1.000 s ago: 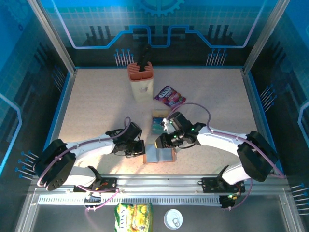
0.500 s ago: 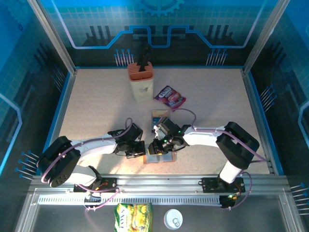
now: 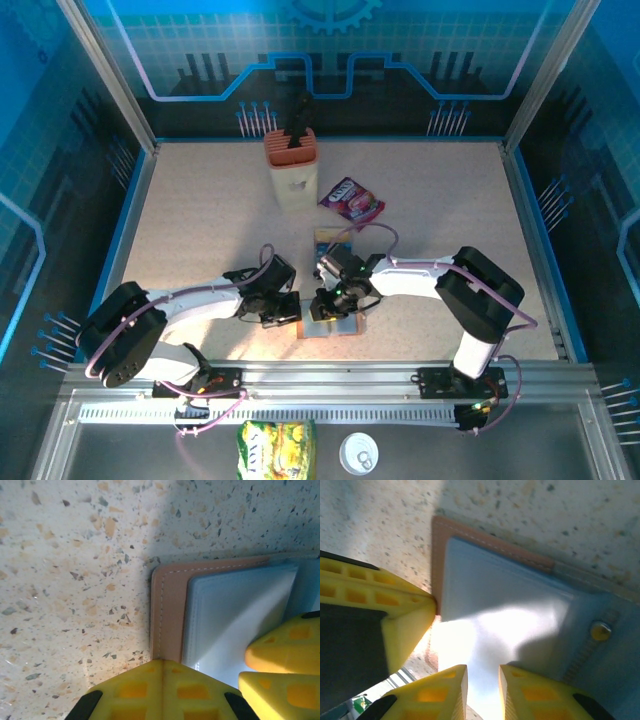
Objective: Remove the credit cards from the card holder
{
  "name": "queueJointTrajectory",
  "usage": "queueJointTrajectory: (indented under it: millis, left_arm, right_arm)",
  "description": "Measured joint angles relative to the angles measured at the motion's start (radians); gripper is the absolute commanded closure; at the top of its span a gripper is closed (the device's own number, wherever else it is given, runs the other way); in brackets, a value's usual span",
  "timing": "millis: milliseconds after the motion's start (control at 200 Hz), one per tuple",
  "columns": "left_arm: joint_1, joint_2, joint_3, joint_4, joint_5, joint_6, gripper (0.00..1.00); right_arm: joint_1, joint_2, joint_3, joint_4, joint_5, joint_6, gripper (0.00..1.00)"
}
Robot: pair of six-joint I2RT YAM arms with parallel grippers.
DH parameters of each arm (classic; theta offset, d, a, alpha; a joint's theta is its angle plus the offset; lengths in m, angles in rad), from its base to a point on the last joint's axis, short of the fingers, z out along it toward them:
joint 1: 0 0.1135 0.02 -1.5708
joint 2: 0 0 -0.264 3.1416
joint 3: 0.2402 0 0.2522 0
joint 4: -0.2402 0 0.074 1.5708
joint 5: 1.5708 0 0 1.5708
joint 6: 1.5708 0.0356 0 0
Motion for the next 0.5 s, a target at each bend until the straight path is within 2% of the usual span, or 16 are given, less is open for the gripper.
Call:
queueJointTrajectory:
  millis: [415,500]
  left_arm:
    - [0.001,-0.008,-0.005,0.003,-0.002,0.001,0.96]
    - [0.002,-0.034,-0.005,-0.022,-0.017,0.005,0.93]
  right_arm:
    - [0.000,-0.012,0.011,-0.051,0.032,-0.028,0.75]
    - [0.000,-0.021,0.004,-0.035,0.018,-0.027,0.74]
